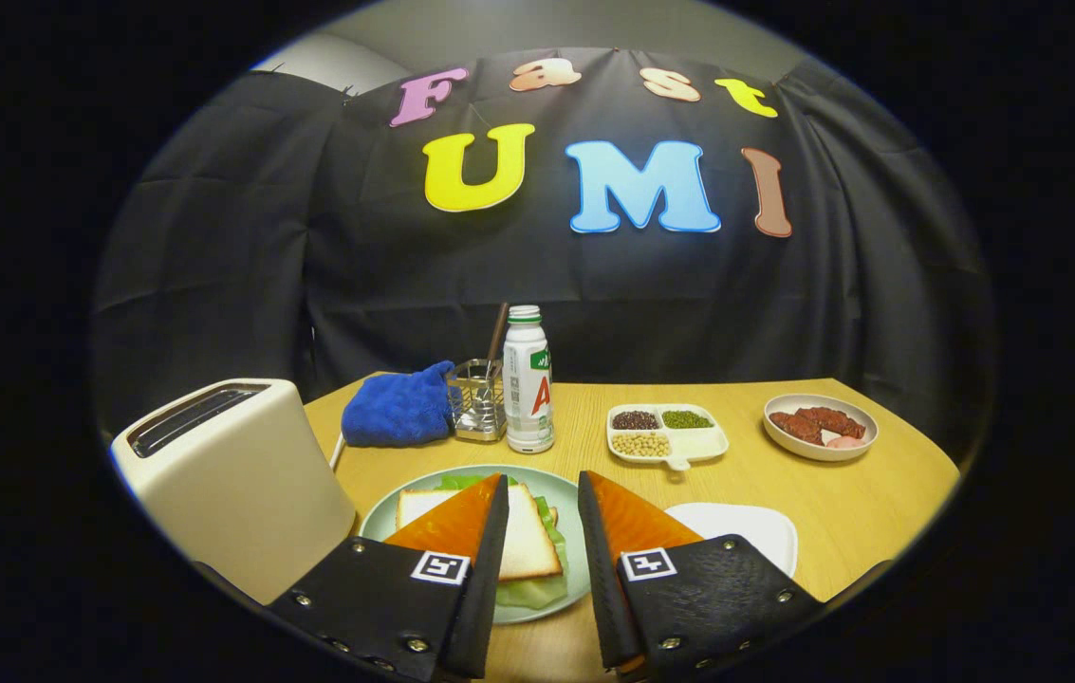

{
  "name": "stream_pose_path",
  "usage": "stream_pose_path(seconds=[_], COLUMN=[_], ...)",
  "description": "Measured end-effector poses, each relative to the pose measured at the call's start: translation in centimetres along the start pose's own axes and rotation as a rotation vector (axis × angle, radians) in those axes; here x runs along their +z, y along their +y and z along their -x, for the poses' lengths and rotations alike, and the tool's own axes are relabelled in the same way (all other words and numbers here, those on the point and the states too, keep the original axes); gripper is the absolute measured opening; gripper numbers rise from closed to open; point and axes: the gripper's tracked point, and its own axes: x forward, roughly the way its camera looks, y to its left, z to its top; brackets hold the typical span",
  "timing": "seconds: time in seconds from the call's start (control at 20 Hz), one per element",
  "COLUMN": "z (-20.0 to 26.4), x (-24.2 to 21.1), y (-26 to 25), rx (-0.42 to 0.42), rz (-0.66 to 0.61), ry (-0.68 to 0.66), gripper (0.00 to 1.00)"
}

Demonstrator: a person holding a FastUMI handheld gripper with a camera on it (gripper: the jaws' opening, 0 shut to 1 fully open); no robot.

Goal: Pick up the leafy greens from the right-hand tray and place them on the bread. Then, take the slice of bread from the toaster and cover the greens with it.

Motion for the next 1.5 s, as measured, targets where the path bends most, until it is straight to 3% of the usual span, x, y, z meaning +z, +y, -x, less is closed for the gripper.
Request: stream_pose_path(seconds=[0.6, 1.5], z=[5.3, 7.9], x=[3.1, 3.2], y=[-9.9, -22.1], rx=[-0.095, -0.129], rz=[0.010, 0.030], ry=[-0.145, -0.145], gripper=[0.44, 0.44])
